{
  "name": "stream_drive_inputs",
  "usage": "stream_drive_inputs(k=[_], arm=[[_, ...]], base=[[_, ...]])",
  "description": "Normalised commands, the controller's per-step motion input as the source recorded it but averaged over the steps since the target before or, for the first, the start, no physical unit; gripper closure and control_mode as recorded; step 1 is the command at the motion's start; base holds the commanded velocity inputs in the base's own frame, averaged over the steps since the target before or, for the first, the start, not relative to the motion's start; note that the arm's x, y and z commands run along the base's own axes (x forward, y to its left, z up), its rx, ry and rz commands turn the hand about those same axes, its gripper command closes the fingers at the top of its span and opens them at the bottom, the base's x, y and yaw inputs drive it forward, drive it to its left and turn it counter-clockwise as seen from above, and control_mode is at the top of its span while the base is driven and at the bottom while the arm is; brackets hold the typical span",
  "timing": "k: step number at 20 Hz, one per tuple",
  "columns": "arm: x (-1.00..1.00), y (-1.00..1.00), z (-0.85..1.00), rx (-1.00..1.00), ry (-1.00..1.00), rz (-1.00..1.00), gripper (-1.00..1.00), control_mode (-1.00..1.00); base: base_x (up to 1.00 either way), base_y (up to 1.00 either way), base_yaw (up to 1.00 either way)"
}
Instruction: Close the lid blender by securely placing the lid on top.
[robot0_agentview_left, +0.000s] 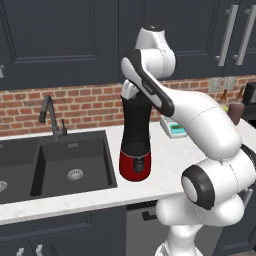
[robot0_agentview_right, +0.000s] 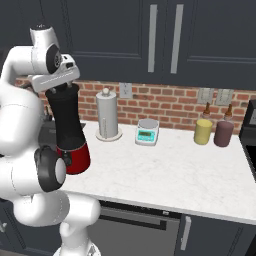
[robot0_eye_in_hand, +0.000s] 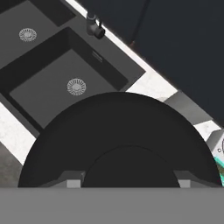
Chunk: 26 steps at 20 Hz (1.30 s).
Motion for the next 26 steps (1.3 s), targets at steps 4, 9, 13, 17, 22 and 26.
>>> stream_drive_inputs(k=[4,9,13,17,22,26], arm=[[-0.04,0.0,-0.63,0.0,0.0,0.05,-1.0,-1.0],[0.0,-0.04,-0.2,0.0,-0.04,0.01,-1.0,-1.0],[0.07,-0.07,0.0,0.0,-0.04,0.0,-1.0,-1.0],[0.0,-0.09,0.0,0.0,-0.05,0.0,-1.0,-1.0],[-0.02,-0.16,0.1,0.0,-0.09,0.0,-1.0,-1.0],[-0.34,-0.32,0.19,0.01,-0.13,0.0,-1.0,-1.0]], base=[[0.0,0.0,0.0],[0.0,0.0,0.0],[0.0,0.0,0.0],[0.0,0.0,0.0],[0.0,0.0,0.0],[0.0,0.0,0.0]])
